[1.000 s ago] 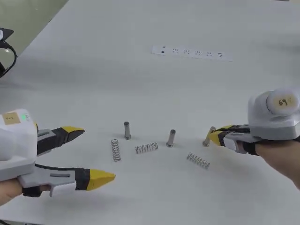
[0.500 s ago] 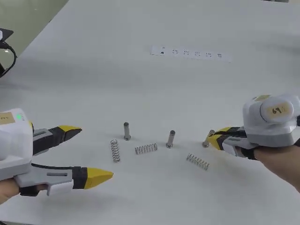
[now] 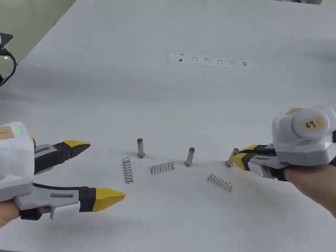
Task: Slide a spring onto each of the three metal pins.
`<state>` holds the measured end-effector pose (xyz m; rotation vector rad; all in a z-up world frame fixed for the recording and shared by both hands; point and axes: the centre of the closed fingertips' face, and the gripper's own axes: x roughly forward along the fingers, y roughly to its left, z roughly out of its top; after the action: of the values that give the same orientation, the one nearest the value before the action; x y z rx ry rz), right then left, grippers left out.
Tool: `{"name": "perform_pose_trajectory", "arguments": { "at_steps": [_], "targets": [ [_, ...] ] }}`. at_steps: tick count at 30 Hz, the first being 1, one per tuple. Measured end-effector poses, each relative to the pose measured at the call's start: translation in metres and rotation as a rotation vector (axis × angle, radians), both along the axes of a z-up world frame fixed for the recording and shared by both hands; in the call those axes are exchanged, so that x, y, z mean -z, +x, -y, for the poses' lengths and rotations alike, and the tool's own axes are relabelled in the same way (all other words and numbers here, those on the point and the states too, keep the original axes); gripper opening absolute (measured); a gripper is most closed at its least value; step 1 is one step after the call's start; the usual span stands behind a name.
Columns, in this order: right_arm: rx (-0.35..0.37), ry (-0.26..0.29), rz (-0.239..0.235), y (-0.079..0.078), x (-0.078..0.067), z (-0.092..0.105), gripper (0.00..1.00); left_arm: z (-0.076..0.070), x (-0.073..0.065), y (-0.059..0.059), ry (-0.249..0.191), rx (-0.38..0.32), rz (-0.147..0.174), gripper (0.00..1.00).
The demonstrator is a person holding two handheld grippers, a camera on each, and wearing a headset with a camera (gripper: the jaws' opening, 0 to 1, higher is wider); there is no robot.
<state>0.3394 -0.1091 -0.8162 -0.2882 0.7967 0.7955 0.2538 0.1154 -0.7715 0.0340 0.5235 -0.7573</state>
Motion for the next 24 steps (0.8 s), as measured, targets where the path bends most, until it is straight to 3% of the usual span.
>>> {"name": "perform_pose_trajectory", "arguments": {
  "at_steps": [7, 24],
  "targets": [
    [0.007, -0.001, -0.028, -0.0044, 0.0042, 0.0007, 0.07, 0.0006, -0.0006, -0.0009, -0.008, 0.008, 0.004, 0.81],
    [0.012, 0.011, -0.036, -0.0057, 0.0046, 0.0021, 0.11, -0.0028, 0.0005, -0.0015, -0.009, 0.006, 0.000, 0.82]
  ]
}}
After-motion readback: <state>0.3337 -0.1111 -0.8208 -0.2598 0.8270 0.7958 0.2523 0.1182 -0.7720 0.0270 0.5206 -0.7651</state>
